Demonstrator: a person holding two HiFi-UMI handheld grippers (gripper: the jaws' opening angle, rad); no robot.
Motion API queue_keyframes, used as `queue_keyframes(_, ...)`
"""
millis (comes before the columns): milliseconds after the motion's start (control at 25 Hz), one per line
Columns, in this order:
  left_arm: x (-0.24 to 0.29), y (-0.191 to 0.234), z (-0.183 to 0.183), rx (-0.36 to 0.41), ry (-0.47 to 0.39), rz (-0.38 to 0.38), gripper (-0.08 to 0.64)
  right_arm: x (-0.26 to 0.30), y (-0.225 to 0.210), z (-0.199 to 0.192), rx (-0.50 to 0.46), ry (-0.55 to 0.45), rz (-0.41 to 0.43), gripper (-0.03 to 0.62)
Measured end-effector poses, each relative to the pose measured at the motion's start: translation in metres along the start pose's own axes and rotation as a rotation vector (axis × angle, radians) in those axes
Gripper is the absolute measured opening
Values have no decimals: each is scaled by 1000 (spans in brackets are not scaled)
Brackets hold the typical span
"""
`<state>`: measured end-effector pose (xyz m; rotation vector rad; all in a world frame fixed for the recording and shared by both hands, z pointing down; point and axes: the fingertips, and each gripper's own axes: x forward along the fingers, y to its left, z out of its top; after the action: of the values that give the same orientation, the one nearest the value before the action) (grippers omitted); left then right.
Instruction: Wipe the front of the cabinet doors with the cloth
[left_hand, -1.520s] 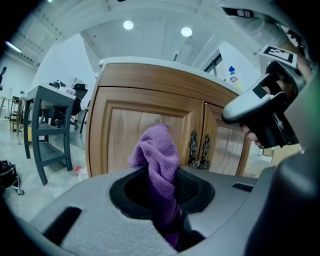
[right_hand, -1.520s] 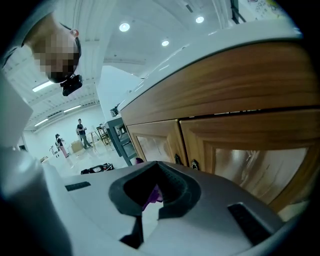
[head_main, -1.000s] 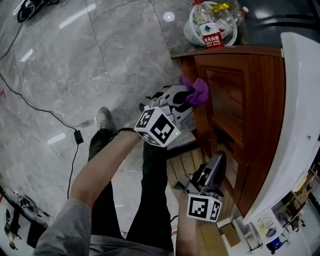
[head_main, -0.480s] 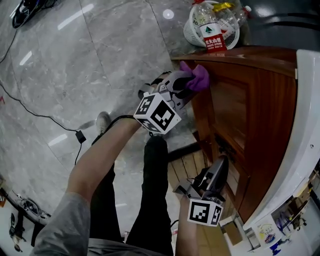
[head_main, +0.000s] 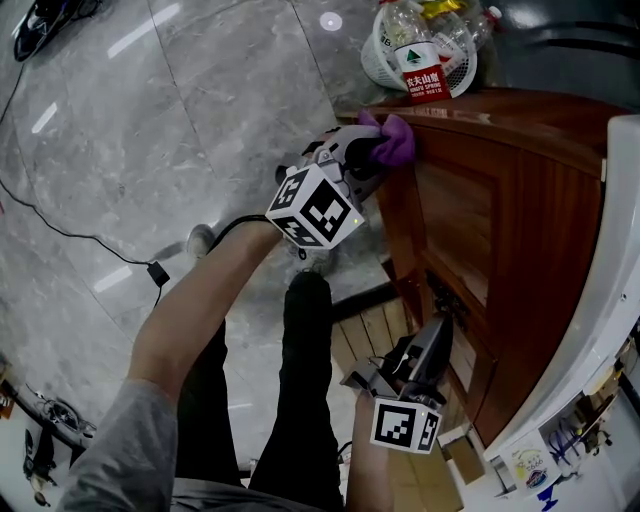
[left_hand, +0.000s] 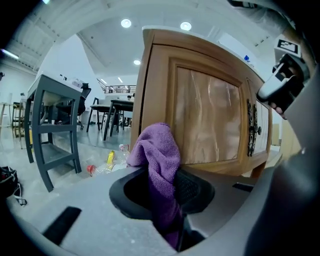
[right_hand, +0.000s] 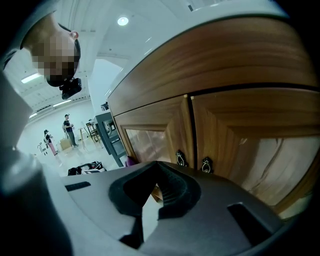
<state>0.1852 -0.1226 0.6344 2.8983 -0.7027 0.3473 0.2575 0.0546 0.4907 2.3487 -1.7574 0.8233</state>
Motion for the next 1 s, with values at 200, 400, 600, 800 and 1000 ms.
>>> queue_keyframes(200, 1, -1, 1, -19, 2, 5, 97, 1, 1, -1, 6, 1, 3, 9)
queue_keyframes(400, 3, -20, -2, 5, 15, -26, 97, -1, -2, -1, 7, 5, 8, 9)
queue_keyframes(600, 8, -47, -2, -9, 1, -45, 97, -5, -7, 1, 7, -3, 10, 9)
queue_keyframes(800, 9, -60, -5, -39, -6, -36, 97, -12, -20, -1, 1, -4, 5, 9)
queue_keyframes(1000, 10, -77, -7, -38, 0, -55, 97, -18, -24, -4, 2, -2, 10, 9)
